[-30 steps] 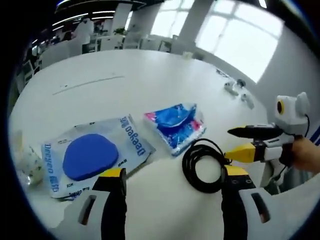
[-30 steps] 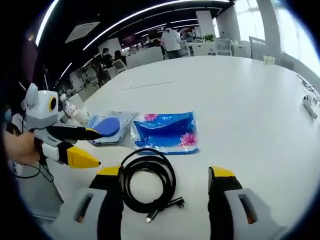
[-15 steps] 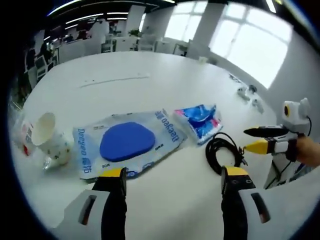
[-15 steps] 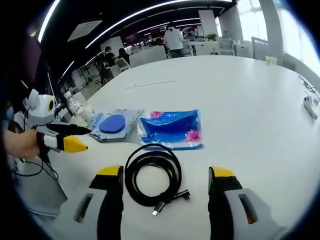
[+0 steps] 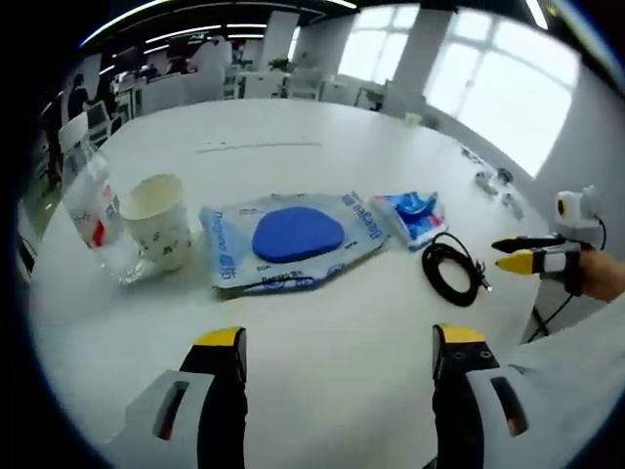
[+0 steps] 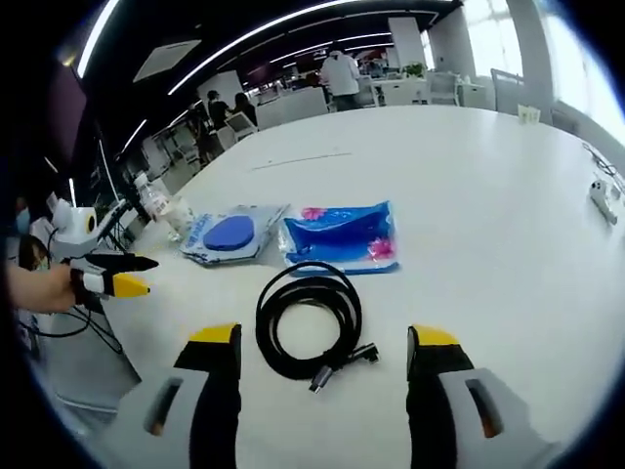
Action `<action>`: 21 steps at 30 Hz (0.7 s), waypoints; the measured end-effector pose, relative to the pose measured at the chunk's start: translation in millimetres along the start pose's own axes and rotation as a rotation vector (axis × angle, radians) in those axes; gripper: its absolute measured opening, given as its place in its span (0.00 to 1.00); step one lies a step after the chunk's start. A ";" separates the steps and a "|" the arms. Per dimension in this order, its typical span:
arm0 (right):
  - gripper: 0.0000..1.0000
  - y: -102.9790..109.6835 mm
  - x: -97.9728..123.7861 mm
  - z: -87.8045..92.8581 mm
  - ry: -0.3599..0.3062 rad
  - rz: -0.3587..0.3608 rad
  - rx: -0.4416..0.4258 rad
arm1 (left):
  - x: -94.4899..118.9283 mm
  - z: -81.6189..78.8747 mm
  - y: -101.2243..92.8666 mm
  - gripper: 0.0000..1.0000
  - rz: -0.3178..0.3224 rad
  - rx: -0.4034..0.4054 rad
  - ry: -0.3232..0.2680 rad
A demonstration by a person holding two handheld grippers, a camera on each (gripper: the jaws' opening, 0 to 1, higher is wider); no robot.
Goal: Arrange the tabletop items into an orderly group along one side of the table until the central work area is clear of visible clutter.
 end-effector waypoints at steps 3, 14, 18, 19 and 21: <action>0.67 -0.4 5.9 6.1 0.008 -0.004 0.003 | 10.9 8.3 1.4 0.74 -0.016 0.004 0.007; 0.67 5.9 22.8 19.6 0.027 0.003 0.003 | 53.1 22.7 18.3 0.75 -0.069 0.049 -0.038; 0.67 9.2 28.8 22.1 0.031 -0.009 0.037 | 71.9 31.3 29.5 0.75 -0.093 0.068 -0.067; 0.67 9.5 30.1 22.2 0.030 -0.014 0.037 | 80.0 32.2 35.3 0.75 -0.108 0.072 -0.075; 0.67 9.9 32.4 21.9 0.029 -0.017 0.035 | 89.9 35.3 41.9 0.75 -0.128 0.082 -0.088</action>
Point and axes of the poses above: the point that each gripper's makers call its tool centre point, and the gripper's own axes: x roughly backward along the fingers, y roughly to its left, z roughly out of its underside, the point moved 9 cm from there along x, roughly backward along the fingers, and after that the axes turned 12 degrees about z, right-handed, at the moved point
